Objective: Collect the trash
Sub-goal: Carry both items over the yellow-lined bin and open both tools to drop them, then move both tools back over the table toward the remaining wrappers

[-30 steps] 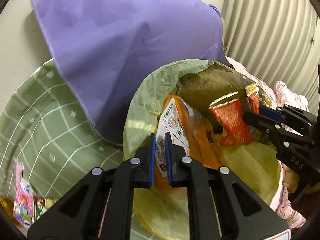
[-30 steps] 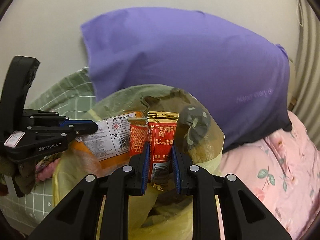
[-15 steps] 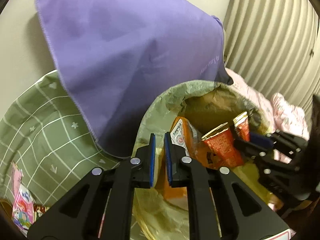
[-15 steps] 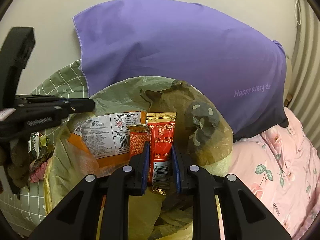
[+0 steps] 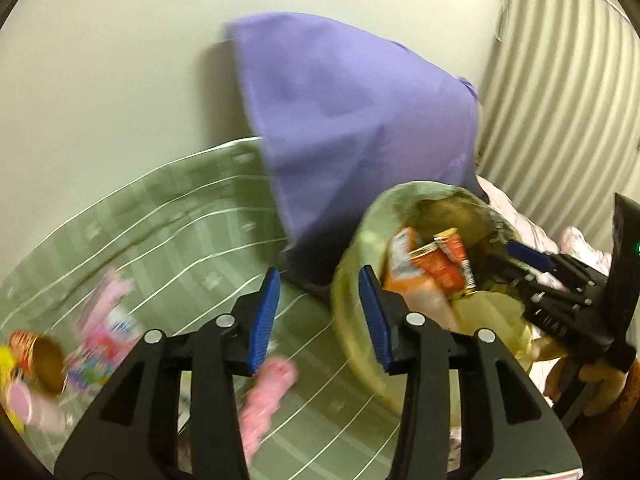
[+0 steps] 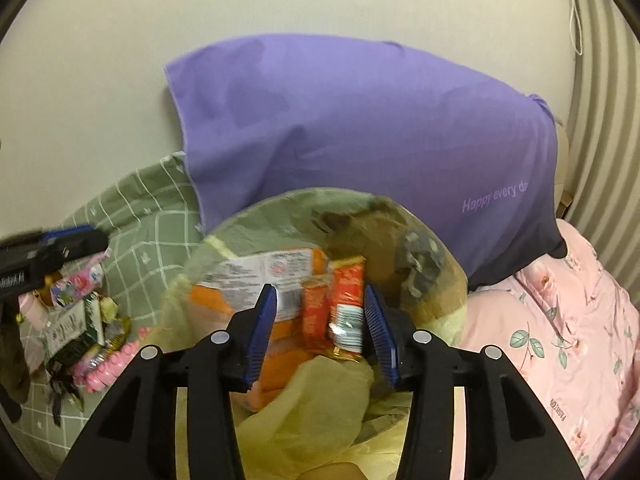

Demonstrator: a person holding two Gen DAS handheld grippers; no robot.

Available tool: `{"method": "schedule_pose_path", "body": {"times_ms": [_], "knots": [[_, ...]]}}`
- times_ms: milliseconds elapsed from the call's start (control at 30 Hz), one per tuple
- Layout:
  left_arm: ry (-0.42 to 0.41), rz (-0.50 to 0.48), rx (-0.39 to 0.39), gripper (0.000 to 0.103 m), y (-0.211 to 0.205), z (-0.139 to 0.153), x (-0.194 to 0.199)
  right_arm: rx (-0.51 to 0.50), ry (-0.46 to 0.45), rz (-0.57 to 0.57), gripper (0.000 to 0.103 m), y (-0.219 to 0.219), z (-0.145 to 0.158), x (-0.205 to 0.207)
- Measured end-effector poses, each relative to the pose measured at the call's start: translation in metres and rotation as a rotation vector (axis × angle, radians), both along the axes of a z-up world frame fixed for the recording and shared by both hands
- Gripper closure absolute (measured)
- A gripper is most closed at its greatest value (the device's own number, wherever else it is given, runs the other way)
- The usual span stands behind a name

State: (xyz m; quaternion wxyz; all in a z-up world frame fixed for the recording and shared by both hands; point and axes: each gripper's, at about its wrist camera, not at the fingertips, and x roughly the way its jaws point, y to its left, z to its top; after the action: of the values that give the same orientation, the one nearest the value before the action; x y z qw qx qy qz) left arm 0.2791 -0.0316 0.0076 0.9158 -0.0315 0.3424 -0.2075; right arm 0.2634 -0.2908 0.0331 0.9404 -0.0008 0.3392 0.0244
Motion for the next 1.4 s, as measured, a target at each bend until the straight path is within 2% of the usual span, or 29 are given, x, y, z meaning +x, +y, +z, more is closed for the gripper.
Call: {"method": "schedule_pose_path", "body": {"times_ms": [167,300,367,500,733,867,933,1100,1200,1400], "knots": [[-0.028,0.099,0.020,0.061,0.052,-0.009,-0.026,0.058,-0.047,0.024,0.060,0.037,0.010,-0.014],[-0.073,0.207,0.018,0.056,0.111,-0.014,-0.048,0.120,-0.040,0.088,0.059,0.074,0.007,-0.018],[-0.069,0.266,0.009,0.056,0.133,-0.018,-0.053,0.160,-0.037,0.128,0.050,0.090,0.002,-0.020],[-0.026,0.408,0.008,0.056,0.187,-0.035,-0.063,0.190,-0.009,0.212,0.050,0.122,-0.010,-0.021],[0.006,0.635,0.003,0.056,0.265,-0.057,-0.094,0.200,0.021,0.318,0.049,0.159,-0.021,-0.018],[0.022,0.728,-0.011,0.056,0.297,-0.069,-0.109,0.114,0.015,0.385,0.049,0.182,-0.024,-0.017],[0.025,0.753,0.002,0.056,0.304,-0.073,-0.114,0.084,0.027,0.416,0.049,0.190,-0.029,-0.015],[0.029,0.798,0.022,0.055,0.324,-0.083,-0.121,0.118,0.068,0.448,0.049,0.196,-0.041,0.001],[0.049,0.774,0.008,0.055,0.334,-0.091,-0.112,0.139,0.098,0.470,0.049,0.200,-0.047,0.010],[0.076,0.669,0.147,0.055,0.342,-0.107,-0.061,0.079,0.082,0.476,0.049,0.210,-0.049,0.013]]}}
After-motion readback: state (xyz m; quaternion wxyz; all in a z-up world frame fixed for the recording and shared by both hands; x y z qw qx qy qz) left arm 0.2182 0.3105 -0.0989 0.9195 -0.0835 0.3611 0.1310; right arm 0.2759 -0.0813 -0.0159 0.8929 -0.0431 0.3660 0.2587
